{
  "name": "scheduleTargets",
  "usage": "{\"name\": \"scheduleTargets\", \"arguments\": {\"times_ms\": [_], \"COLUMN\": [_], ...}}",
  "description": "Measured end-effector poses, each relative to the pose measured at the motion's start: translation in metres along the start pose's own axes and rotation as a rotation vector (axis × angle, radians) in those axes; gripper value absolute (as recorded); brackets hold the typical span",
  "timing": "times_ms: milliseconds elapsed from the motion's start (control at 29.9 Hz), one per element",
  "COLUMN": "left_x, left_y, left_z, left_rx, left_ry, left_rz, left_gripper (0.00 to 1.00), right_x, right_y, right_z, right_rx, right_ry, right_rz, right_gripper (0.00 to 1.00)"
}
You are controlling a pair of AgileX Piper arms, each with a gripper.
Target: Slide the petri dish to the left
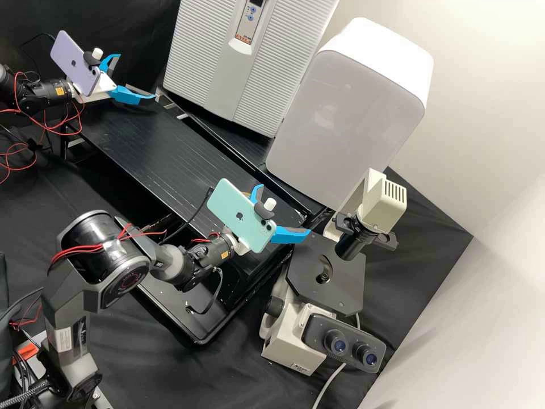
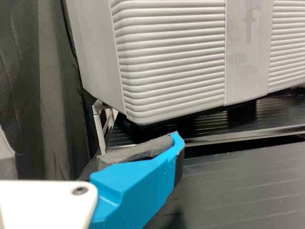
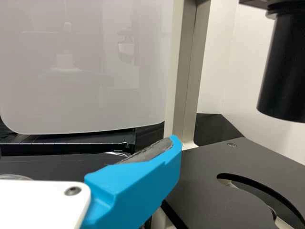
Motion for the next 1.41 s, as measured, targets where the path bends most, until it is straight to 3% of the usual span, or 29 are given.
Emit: {"name": "scheduleTargets", "arguments": {"times_ms": [335, 502, 703, 870, 1272, 1405], "left_x": [0.000, 0.000, 0.000, 0.000, 0.000, 0.000], "left_y": [0.0000, 0.0000, 0.0000, 0.0000, 0.0000, 0.0000], "left_z": [0.000, 0.000, 0.000, 0.000, 0.000, 0.000], "left_rx": [0.000, 0.000, 0.000, 0.000, 0.000, 0.000], "left_ry": [0.000, 0.000, 0.000, 0.000, 0.000, 0.000], "left_rz": [0.000, 0.000, 0.000, 0.000, 0.000, 0.000], "left_gripper": [1.00, 1.00, 1.00, 1.00, 1.00, 1.00], "right_x": [0.000, -0.013, -0.033, -0.048, -0.052, -0.051], "right_y": [0.000, -0.003, -0.006, -0.014, -0.033, -0.037], "right_z": [0.000, 0.002, -0.003, -0.003, 0.007, 0.010], "right_rx": [0.000, -0.001, -0.008, -0.018, -0.021, -0.012], "right_ry": [0.002, 0.000, 0.057, 0.094, 0.076, 0.082], "right_rz": [0.003, -0.002, 0.011, -0.012, -0.071, -0.070], "right_gripper": [1.00, 1.00, 1.00, 1.00, 1.00, 1.00]}}
